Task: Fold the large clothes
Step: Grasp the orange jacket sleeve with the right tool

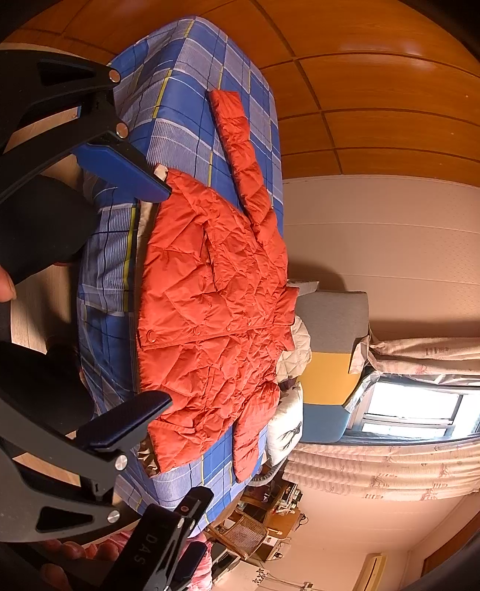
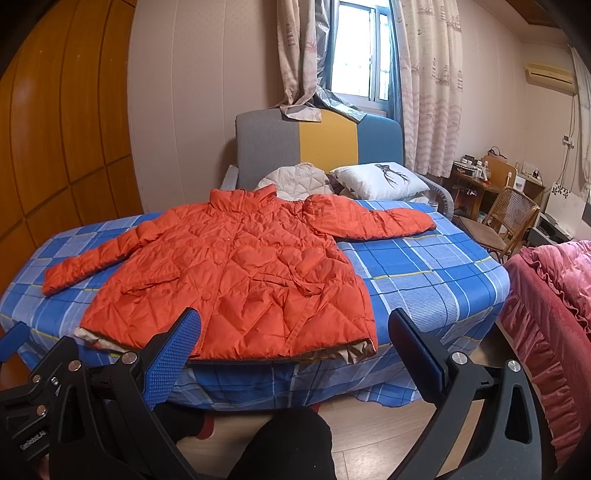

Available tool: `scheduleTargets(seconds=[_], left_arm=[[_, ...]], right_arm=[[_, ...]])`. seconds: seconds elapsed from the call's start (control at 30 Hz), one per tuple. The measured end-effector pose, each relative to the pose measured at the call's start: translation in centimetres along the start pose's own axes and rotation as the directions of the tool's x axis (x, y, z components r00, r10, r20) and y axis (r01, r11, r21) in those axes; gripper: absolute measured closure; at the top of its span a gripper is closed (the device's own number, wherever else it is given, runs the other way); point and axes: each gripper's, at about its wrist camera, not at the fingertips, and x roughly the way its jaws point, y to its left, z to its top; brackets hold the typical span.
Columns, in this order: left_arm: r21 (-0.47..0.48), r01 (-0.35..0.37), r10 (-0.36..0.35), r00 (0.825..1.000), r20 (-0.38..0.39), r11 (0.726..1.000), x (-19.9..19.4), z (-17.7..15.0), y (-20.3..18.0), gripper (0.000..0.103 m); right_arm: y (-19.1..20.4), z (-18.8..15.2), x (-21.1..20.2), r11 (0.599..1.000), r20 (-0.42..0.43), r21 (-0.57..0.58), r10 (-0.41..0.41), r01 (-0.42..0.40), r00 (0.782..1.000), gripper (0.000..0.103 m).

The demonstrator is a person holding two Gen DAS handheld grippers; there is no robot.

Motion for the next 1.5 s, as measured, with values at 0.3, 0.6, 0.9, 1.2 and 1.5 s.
scheduleTargets(seconds=[0.3, 0.6, 0.9, 1.2, 1.5], left_arm=[[-0.004, 0.000, 0.000, 1.000, -0.009, 1.000, 0.2, -0.3, -0.1, 0.002], [-0.018, -0.003, 0.002, 0.998, -0.059, 1.000, 2.1, -0.6, 0.6, 0.002], [-0.073, 0.115, -0.123, 0.986, -0.112, 0.991, 5.5, -0.5, 2.3, 0.002], [-0.080, 0.120, -0.128, 0.986, -0.111, 0.990, 10.5, 1.9, 4.8, 0.002], [-0.060, 0.134, -0.141, 0.979, -0.148, 0.989, 17.1, 6.3, 6.2, 0.002]], right_arm=[[-0.3, -0.2, 0.1, 1.000, -0.005, -0.002, -0.003, 0.003, 1.000, 0.003], [-0.9, -1.1, 1.8, 1.000, -0.049, 0.003, -0.005, 0.005, 0.999, 0.003], [-4.5, -2.1, 6.2, 0.975, -0.151, 0.181, 0.156, -0.128, 0.976, 0.003], [-12.0, 1.8, 15.9, 0.889, -0.174, 0.434, 0.240, -0.145, 0.955, 0.003], [-21.6, 7.6, 29.9, 0.800, -0.202, 0.600, 0.152, -0.001, 0.967, 0.006]])
